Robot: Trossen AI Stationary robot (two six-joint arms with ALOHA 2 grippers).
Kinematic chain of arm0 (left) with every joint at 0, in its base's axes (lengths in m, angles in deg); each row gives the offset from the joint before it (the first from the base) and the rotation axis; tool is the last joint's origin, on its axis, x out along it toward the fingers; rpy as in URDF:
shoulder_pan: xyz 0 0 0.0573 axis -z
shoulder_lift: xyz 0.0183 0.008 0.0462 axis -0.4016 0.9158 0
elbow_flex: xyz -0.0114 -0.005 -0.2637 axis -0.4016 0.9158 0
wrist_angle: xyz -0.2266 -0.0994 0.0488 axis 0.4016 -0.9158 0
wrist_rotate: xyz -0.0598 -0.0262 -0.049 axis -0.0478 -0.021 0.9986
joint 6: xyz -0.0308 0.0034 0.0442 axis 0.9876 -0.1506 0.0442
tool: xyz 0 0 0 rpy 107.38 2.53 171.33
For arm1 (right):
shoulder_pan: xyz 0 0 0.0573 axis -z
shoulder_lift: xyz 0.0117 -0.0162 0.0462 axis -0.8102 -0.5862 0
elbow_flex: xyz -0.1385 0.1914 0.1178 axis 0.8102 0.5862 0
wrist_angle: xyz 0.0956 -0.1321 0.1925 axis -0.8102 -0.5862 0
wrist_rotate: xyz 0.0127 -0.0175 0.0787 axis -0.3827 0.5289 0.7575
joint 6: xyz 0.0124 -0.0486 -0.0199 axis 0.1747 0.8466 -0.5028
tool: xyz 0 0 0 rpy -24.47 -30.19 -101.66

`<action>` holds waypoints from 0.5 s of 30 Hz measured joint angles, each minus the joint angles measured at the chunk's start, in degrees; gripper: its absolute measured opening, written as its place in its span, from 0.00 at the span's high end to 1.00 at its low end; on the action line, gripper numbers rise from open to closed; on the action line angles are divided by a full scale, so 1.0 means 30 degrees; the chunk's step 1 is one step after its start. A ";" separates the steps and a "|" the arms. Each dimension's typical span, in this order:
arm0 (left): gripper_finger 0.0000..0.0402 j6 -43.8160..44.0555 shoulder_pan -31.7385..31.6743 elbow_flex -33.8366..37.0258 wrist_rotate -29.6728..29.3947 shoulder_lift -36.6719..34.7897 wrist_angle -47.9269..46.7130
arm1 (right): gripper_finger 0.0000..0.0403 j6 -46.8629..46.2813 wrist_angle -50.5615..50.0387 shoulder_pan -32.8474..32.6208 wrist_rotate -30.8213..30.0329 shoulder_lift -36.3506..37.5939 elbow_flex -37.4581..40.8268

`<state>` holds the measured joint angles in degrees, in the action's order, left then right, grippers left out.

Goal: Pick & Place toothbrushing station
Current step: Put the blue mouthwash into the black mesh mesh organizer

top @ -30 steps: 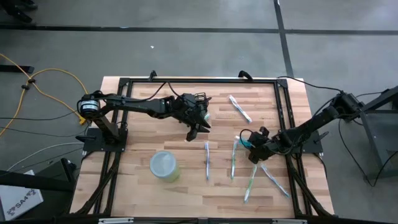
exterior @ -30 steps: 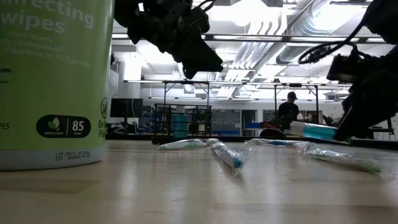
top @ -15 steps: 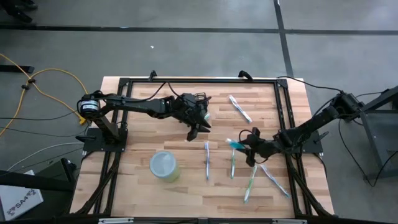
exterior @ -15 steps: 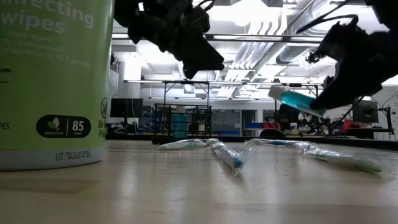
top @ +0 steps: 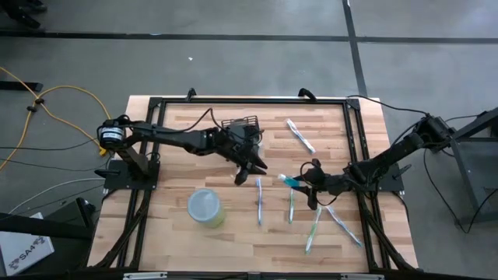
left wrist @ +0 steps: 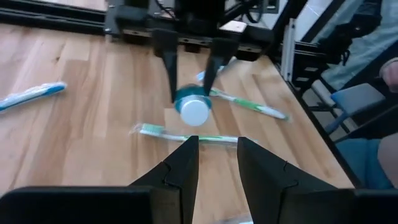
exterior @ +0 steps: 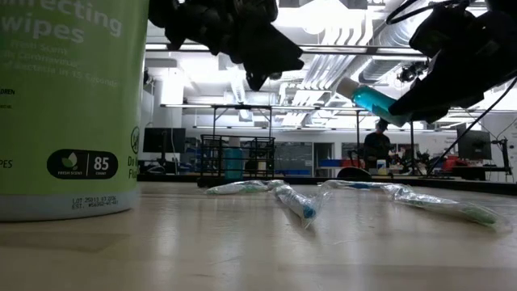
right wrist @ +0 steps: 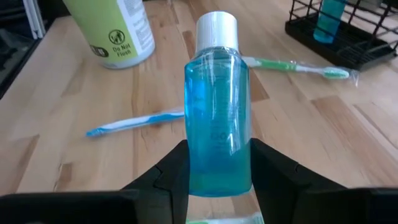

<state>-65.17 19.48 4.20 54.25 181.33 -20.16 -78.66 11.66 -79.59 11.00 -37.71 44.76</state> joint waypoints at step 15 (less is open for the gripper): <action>0.74 0.0608 0.0590 0.0005 -0.4269 0.0865 0.0180 | 0.68 0.0239 0.0585 0.0000 0.0084 0.0000 -0.0005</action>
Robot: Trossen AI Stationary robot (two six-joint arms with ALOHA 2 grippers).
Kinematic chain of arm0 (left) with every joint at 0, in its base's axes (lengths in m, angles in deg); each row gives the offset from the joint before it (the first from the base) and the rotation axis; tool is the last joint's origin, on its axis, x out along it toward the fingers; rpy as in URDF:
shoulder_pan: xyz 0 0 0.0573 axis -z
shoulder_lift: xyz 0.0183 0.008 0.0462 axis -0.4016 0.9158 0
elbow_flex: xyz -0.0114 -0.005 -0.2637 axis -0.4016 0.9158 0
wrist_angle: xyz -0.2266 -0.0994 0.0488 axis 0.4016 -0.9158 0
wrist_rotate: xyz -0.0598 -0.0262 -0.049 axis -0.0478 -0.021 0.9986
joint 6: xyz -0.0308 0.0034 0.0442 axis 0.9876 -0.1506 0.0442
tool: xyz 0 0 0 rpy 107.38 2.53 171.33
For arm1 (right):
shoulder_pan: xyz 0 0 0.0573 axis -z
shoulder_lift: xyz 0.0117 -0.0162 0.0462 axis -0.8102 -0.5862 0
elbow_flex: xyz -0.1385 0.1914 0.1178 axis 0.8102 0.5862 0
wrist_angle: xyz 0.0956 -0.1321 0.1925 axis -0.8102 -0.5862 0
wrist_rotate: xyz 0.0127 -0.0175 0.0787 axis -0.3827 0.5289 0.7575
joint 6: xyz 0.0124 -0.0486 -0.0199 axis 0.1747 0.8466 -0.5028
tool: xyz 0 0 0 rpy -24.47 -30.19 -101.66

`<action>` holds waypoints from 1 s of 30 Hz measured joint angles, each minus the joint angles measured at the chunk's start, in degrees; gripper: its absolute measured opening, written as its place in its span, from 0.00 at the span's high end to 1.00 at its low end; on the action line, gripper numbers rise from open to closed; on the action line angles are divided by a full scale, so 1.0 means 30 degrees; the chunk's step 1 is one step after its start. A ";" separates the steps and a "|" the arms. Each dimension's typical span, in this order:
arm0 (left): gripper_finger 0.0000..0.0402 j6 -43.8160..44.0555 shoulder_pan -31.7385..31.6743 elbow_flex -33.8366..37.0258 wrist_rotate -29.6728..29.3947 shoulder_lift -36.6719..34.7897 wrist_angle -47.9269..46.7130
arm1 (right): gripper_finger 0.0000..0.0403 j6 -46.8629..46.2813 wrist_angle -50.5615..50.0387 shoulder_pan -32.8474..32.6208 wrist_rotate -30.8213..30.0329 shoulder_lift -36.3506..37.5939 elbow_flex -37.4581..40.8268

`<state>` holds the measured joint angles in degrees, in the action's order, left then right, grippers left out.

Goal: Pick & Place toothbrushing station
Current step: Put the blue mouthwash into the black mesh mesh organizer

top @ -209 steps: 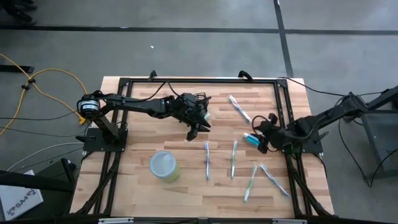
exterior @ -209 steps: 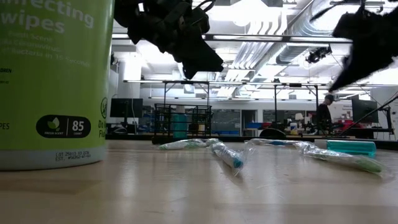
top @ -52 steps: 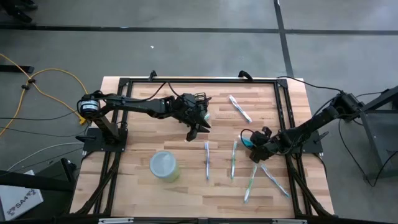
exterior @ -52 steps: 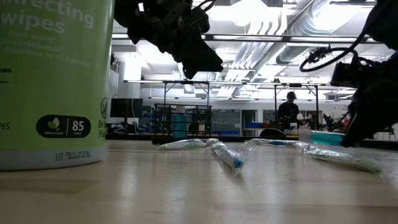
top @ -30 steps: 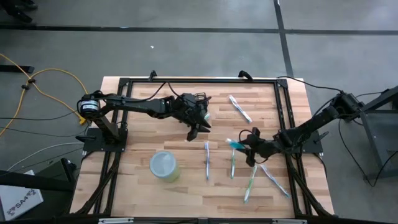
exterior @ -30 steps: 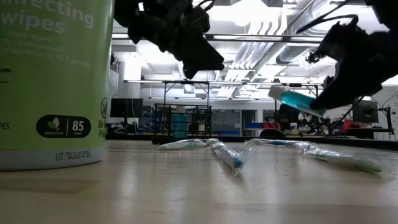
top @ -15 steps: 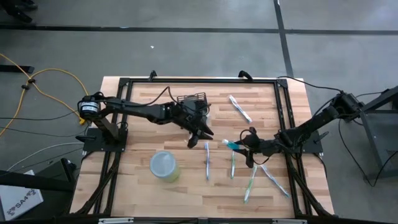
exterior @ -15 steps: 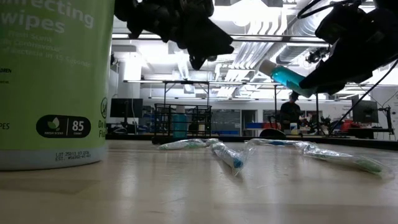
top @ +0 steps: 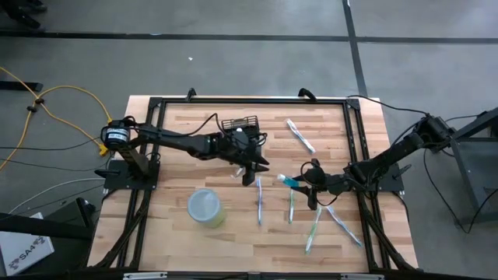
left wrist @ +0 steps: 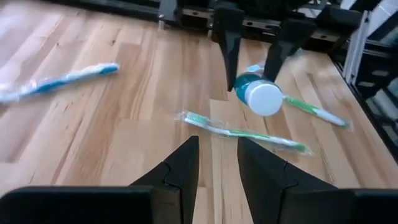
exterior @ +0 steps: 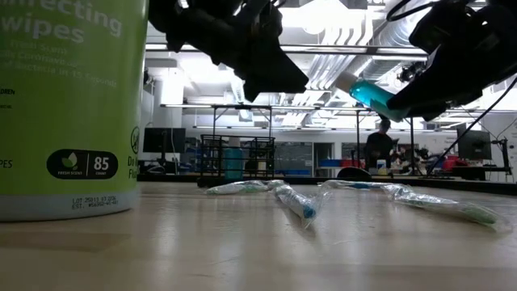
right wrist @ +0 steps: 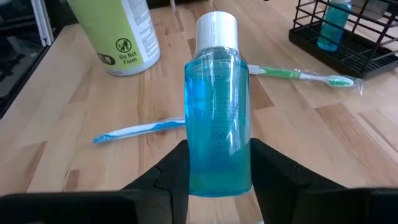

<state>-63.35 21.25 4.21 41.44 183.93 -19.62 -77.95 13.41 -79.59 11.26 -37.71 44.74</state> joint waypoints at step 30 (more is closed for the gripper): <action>0.74 -1.8227 0.2377 0.0002 -0.1990 -0.0015 0.1691 | 0.69 -0.0619 0.2349 -0.0007 0.3097 0.0000 -0.0002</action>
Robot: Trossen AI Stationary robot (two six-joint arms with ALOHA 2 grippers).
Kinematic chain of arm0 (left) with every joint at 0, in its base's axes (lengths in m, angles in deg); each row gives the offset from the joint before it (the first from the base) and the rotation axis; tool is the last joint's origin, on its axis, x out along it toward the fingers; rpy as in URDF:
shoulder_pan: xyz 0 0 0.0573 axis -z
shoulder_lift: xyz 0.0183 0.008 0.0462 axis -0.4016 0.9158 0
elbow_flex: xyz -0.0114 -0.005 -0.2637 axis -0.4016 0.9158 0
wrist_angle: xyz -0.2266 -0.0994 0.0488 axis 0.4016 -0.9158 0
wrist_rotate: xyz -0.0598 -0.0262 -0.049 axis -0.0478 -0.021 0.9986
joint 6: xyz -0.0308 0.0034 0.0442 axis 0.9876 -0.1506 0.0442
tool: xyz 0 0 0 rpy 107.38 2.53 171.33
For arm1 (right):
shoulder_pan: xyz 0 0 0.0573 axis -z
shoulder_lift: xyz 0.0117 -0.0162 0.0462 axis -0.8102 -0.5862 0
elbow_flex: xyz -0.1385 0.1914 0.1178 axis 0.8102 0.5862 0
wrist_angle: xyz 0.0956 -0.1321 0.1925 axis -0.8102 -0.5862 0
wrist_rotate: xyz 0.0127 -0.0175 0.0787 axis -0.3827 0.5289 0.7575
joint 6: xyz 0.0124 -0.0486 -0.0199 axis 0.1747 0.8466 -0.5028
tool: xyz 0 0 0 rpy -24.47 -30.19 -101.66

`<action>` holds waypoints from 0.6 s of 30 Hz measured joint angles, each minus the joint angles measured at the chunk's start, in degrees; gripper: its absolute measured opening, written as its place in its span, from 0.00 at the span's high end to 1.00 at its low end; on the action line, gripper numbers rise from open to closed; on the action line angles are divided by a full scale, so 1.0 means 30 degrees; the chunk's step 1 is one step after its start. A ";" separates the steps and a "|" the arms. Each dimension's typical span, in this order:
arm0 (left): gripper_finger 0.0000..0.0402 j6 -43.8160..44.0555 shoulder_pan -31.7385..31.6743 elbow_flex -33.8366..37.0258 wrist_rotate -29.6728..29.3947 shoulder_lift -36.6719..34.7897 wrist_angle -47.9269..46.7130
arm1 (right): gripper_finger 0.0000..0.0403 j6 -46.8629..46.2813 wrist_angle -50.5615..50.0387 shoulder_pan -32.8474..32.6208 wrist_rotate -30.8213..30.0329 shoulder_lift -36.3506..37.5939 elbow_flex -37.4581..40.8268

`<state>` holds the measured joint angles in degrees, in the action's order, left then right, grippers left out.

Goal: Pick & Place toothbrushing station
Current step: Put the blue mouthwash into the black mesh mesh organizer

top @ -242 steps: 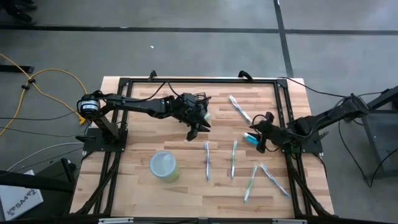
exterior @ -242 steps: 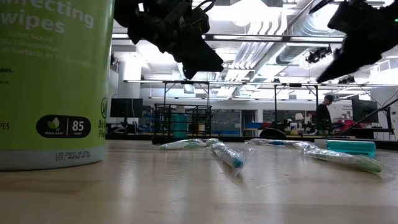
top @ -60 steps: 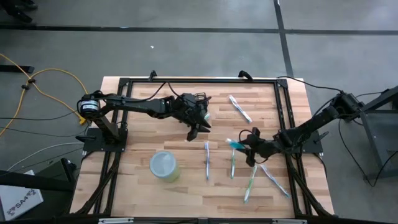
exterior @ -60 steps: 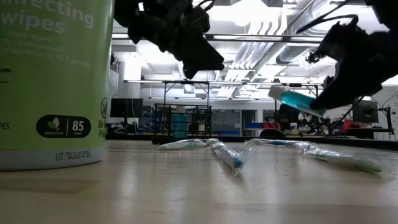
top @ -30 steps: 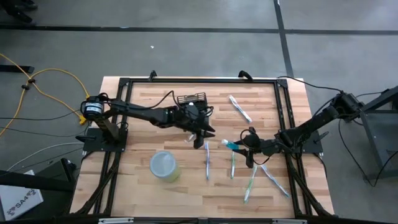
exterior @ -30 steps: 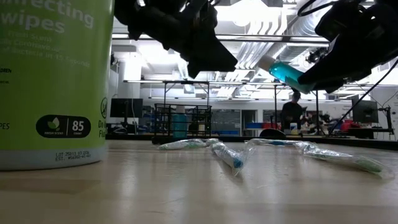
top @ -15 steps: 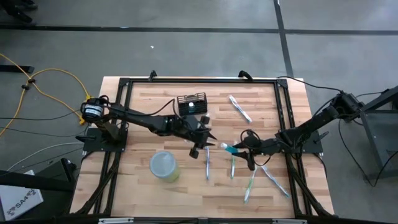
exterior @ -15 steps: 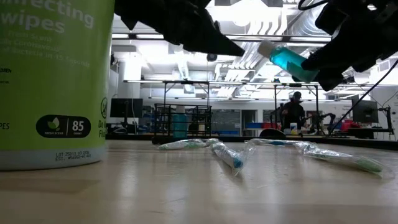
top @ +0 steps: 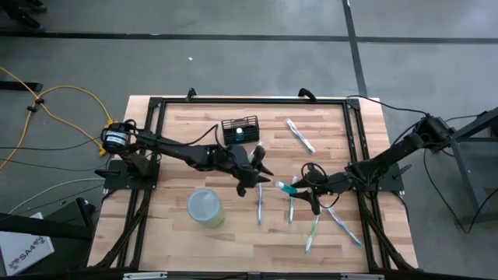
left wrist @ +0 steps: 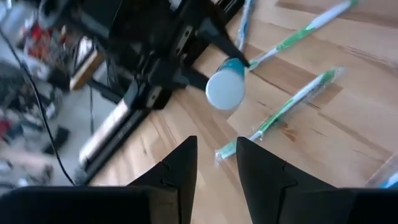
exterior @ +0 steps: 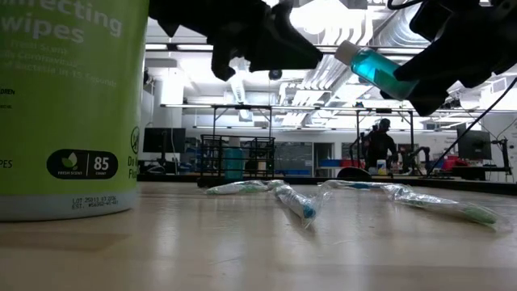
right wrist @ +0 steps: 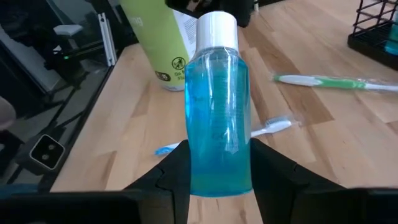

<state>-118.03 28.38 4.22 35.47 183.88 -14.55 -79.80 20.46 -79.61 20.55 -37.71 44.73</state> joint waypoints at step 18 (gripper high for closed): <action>0.73 -0.4991 0.0622 -0.0007 0.1252 -0.0007 0.1198 | 0.70 -0.0205 0.0536 0.0007 0.0425 0.0000 0.0000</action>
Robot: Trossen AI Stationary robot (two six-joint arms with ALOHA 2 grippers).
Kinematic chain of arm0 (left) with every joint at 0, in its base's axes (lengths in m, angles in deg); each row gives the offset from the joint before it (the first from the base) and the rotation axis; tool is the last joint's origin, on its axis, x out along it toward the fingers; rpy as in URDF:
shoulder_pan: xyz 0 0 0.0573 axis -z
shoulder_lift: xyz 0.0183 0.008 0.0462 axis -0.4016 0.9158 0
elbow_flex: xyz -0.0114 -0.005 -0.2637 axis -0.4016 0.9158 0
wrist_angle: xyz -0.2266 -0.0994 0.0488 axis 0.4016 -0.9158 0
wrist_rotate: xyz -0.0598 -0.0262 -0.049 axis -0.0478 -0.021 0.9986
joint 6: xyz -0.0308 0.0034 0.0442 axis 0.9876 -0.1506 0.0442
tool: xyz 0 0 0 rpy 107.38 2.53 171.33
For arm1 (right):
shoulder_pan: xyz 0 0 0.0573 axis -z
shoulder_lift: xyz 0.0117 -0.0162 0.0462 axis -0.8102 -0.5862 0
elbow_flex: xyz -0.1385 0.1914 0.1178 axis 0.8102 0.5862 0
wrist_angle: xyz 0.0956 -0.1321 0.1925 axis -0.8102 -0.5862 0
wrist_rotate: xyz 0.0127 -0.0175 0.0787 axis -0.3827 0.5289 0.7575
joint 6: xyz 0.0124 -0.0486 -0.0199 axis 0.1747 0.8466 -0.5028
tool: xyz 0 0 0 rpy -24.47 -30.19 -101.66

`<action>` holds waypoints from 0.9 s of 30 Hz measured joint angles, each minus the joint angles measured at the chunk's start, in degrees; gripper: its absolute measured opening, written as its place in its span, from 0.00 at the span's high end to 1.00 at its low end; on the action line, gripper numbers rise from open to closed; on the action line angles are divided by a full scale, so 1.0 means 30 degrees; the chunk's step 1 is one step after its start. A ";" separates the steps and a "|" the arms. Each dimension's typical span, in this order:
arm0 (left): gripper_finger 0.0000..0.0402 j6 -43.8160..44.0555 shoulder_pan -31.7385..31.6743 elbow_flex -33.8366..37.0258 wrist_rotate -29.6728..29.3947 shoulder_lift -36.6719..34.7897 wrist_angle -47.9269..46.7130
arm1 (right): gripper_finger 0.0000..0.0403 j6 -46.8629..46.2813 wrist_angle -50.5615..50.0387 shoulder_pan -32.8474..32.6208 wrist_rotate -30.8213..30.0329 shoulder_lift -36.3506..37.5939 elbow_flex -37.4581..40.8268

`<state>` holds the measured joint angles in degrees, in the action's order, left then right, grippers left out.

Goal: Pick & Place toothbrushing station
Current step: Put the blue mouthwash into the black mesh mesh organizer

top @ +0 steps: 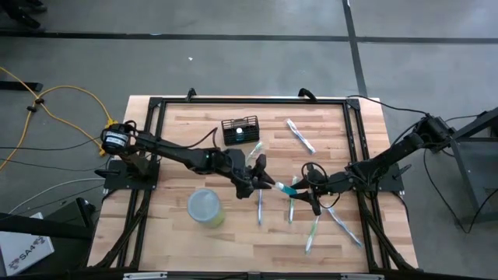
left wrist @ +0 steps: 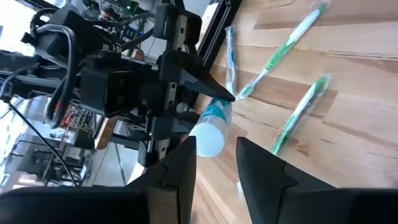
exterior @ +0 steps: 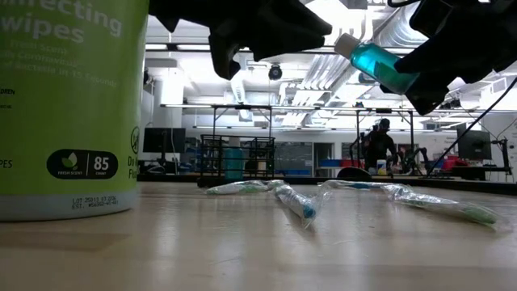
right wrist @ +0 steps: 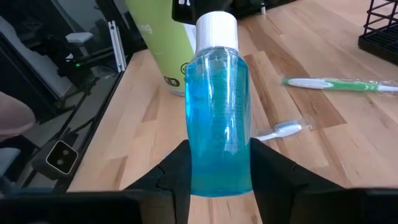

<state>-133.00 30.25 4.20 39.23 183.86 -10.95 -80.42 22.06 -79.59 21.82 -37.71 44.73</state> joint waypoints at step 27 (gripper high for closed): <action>0.56 -0.3241 -0.0015 0.0007 -0.0509 0.1537 0.2770 | 0.71 -0.0174 0.0318 0.0007 0.0865 -0.0007 0.0000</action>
<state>-142.72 30.20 4.22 37.70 188.47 -2.64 -80.94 23.02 -79.57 24.42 -37.73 44.73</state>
